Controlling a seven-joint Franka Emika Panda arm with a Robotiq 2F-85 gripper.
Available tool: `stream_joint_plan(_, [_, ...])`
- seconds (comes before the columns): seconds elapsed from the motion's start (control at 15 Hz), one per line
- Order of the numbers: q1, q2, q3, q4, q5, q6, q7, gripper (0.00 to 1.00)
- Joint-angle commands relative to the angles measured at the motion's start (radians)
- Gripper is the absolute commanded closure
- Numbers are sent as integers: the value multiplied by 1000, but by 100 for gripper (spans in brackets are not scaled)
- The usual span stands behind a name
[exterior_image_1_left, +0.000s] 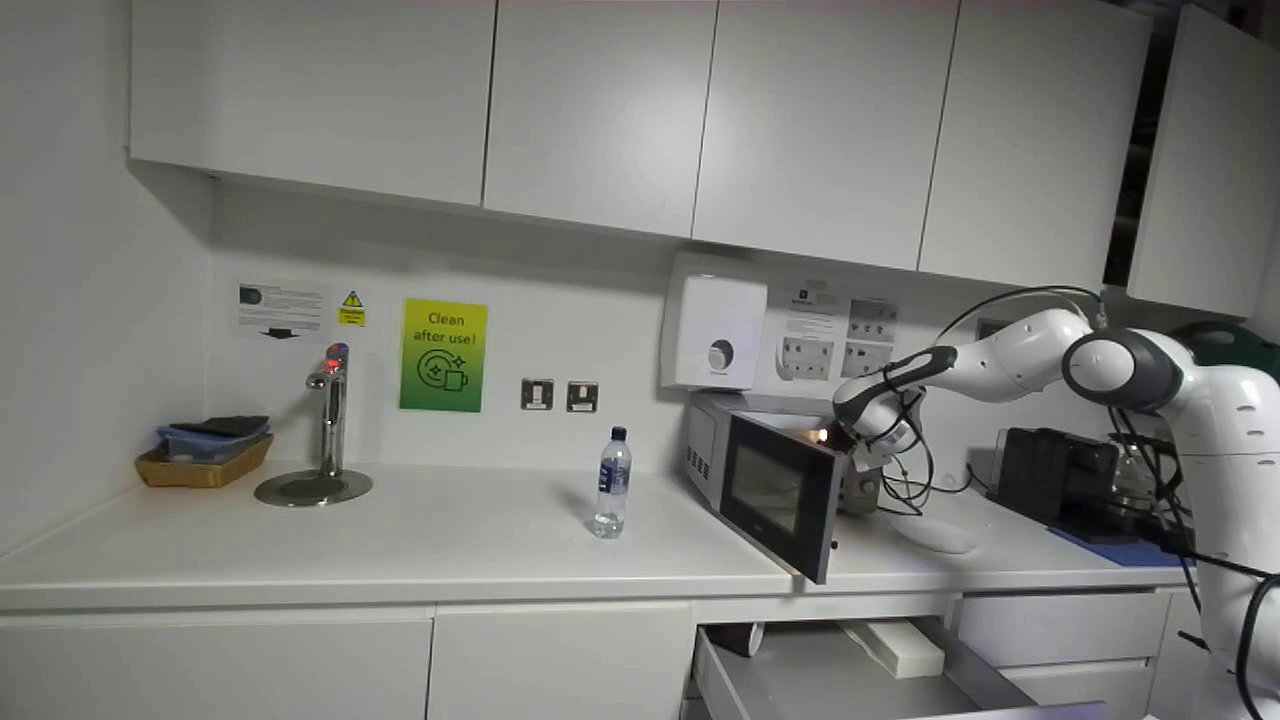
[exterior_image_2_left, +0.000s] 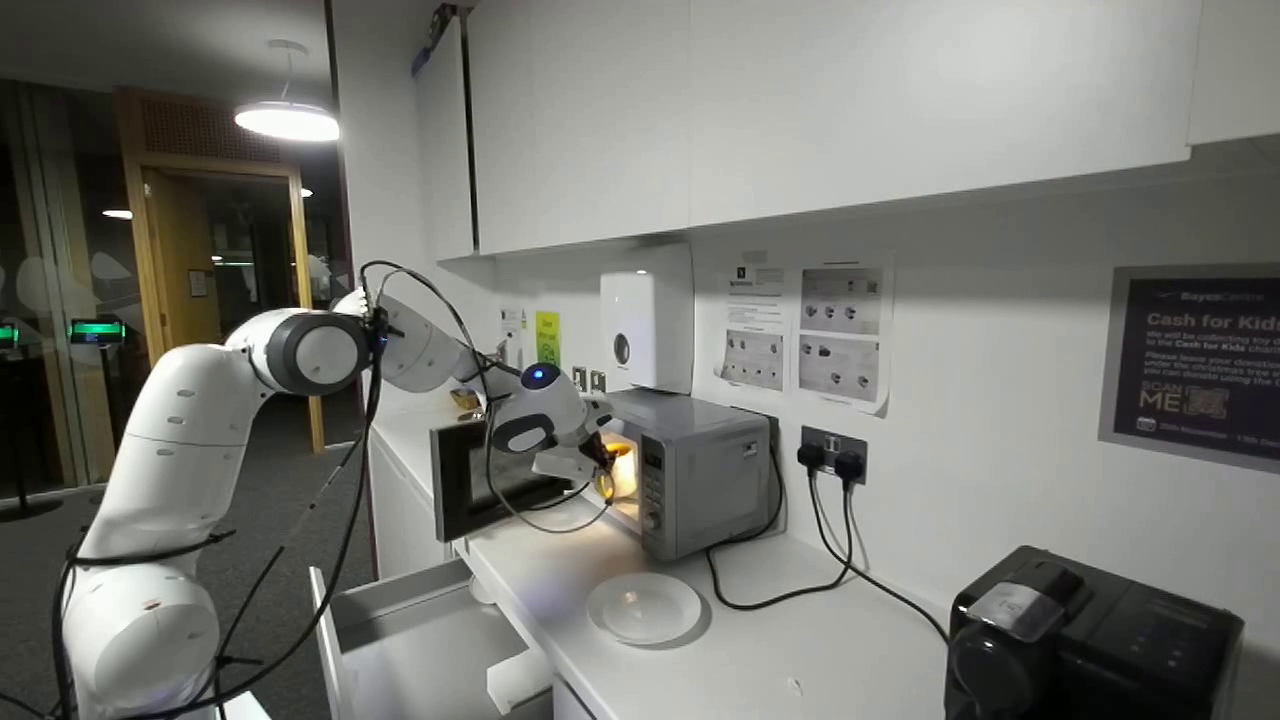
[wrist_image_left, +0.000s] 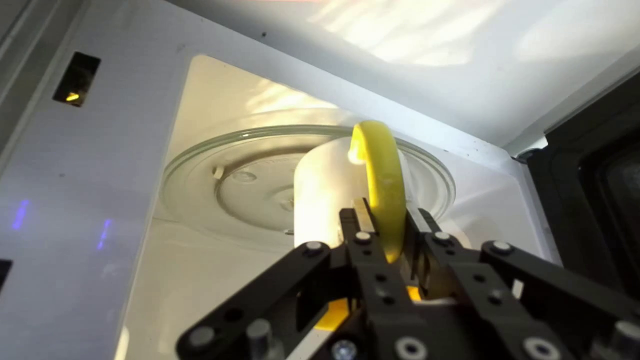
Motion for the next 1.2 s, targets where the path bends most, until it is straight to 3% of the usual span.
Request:
stream_joint_plan(0.0, [4, 24, 3, 55, 10, 21, 20, 96])
stream_joint_plan(1.13, [9, 56, -6, 102, 2, 8, 61, 96])
